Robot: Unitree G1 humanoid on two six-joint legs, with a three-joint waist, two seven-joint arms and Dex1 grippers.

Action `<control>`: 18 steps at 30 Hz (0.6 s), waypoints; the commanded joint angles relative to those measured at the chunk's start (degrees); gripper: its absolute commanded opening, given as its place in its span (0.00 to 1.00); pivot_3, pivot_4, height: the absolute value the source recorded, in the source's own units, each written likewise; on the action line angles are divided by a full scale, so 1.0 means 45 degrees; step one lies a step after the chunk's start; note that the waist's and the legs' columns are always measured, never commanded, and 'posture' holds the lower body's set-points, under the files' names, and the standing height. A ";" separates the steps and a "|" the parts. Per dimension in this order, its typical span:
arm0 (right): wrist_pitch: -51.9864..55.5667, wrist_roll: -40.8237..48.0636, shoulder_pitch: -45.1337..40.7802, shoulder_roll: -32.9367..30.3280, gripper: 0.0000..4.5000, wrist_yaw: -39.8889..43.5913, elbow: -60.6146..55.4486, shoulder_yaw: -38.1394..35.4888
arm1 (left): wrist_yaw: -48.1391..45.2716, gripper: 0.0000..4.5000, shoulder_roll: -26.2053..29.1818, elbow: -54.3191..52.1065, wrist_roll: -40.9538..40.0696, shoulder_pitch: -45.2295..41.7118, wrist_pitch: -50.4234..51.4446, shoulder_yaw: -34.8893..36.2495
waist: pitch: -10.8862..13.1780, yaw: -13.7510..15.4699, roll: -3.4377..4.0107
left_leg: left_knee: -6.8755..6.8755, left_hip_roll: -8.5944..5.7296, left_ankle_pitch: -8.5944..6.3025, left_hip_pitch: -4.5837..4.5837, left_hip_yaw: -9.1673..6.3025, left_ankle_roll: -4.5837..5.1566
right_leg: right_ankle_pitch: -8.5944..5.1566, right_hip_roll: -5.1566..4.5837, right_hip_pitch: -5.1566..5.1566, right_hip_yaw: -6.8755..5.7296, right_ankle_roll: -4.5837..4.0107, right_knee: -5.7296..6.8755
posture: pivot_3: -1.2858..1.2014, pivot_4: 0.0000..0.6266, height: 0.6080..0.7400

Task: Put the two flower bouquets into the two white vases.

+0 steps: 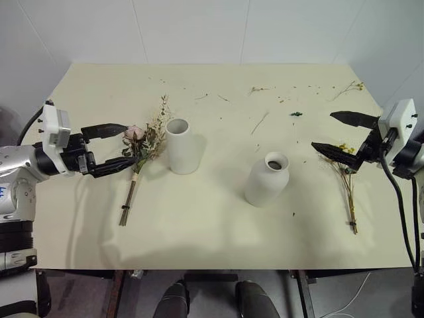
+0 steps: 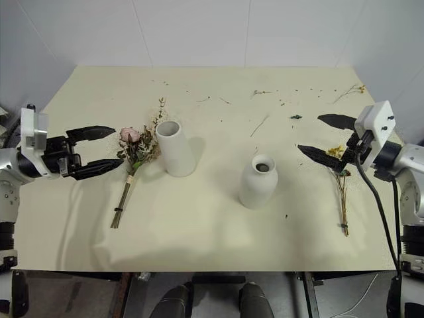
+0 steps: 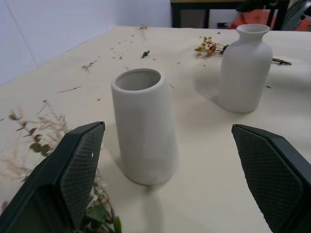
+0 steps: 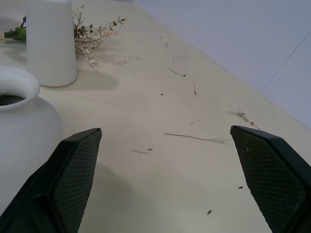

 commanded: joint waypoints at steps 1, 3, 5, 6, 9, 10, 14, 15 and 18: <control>-0.0173 0.0107 -0.0492 -0.0275 1.00 0.0287 -0.0001 -0.0130 | -0.0157 0.99 0.0392 -0.0271 -0.0089 0.0042 -0.0188 0.0416 | 0.0000 0.0006 0.0000 | 0.0000 0.0000 0.0000 0.0000 -0.0001 0.0000 | 0.0000 0.0001 0.0000 0.0000 0.0000 0.0001 | 0.52 0.24 1.00; -0.0208 0.0089 -0.0549 -0.0227 1.00 0.0391 -0.0012 -0.0063 | -0.0237 0.99 0.0394 -0.0137 -0.0042 0.0077 -0.0315 0.0416 | 0.0000 0.0004 0.0000 | 0.0001 -0.0001 0.0000 0.0001 0.0000 0.0000 | 0.0000 -0.0001 0.0000 0.0000 0.0000 0.0004 | 0.52 0.24 1.00; -0.0160 0.0097 -0.0579 -0.0165 1.00 0.0530 -0.0035 0.0042 | 0.0383 0.99 0.0537 -0.0086 0.0639 0.0230 -0.0296 0.0135 | 0.0000 0.0010 0.0000 | 0.0002 0.0000 0.0000 0.0001 -0.0001 0.0000 | 0.0000 0.0001 0.0000 0.0000 0.0000 0.0003 | 0.52 0.24 1.00; -0.0123 0.0110 -0.0638 -0.0156 1.00 0.0610 -0.0041 0.0109 | 0.0744 0.99 0.0701 -0.0101 0.0991 0.0315 -0.0022 -0.0051 | 0.0000 0.0002 0.0000 | 0.0001 0.0000 0.0000 0.0001 0.0000 0.0000 | 0.0000 0.0000 0.0000 -0.0001 0.0000 0.0003 | 0.52 0.24 1.00; -0.0114 0.0103 -0.0991 -0.0152 1.00 0.0847 0.0059 0.0356 | 0.1657 0.99 0.1303 -0.0341 0.1806 0.0439 0.1502 -0.0655 | 0.0002 -0.0053 0.0002 | -0.0007 0.0000 0.0000 0.0000 -0.0001 0.0000 | 0.0000 0.0000 -0.0003 0.0002 0.0001 0.0002 | 0.52 0.24 1.00; -0.0297 0.0015 -0.1269 -0.0136 1.00 0.1037 0.0387 0.0489 | 0.2688 0.99 0.1519 -0.1016 0.1942 0.0382 0.3347 -0.0871 | 0.0002 -0.0079 0.0003 | -0.0008 -0.0001 0.0000 0.0000 0.0000 0.0000 | 0.0000 0.0001 -0.0004 0.0002 0.0001 0.0002 | 0.52 0.24 1.00; -0.0766 -0.0163 -0.1940 0.0079 1.00 0.1345 0.1033 0.0817 | 0.5127 0.99 0.2035 -0.3396 0.1871 0.0150 0.8762 -0.1324 | 0.0003 -0.0165 0.0001 | -0.0007 -0.0004 0.0000 -0.0004 -0.0006 0.0002 | -0.0001 -0.0003 -0.0004 0.0003 0.0003 0.0007 | 0.52 0.24 1.00; -0.0808 -0.0176 -0.2032 0.0150 1.00 0.1408 0.1069 0.0886 | 0.5143 0.99 0.2202 -0.3753 0.1849 0.0133 0.9224 -0.1532 | 0.0003 -0.0174 0.0000 | -0.0010 -0.0005 -0.0001 -0.0004 -0.0009 0.0002 | -0.0004 -0.0003 -0.0003 0.0002 0.0008 0.0007 | 0.52 0.24 1.00; -0.1171 -0.0252 -0.2389 0.0406 1.00 0.1561 0.1587 0.1002 | 0.6510 0.99 0.1694 -0.4473 0.1872 -0.1113 1.1972 -0.2103 | 0.0004 -0.0179 -0.0002 | -0.0020 -0.0003 0.0000 -0.0003 -0.0015 0.0002 | -0.0006 0.0005 -0.0005 0.0001 0.0009 0.0006 | 0.52 0.24 1.00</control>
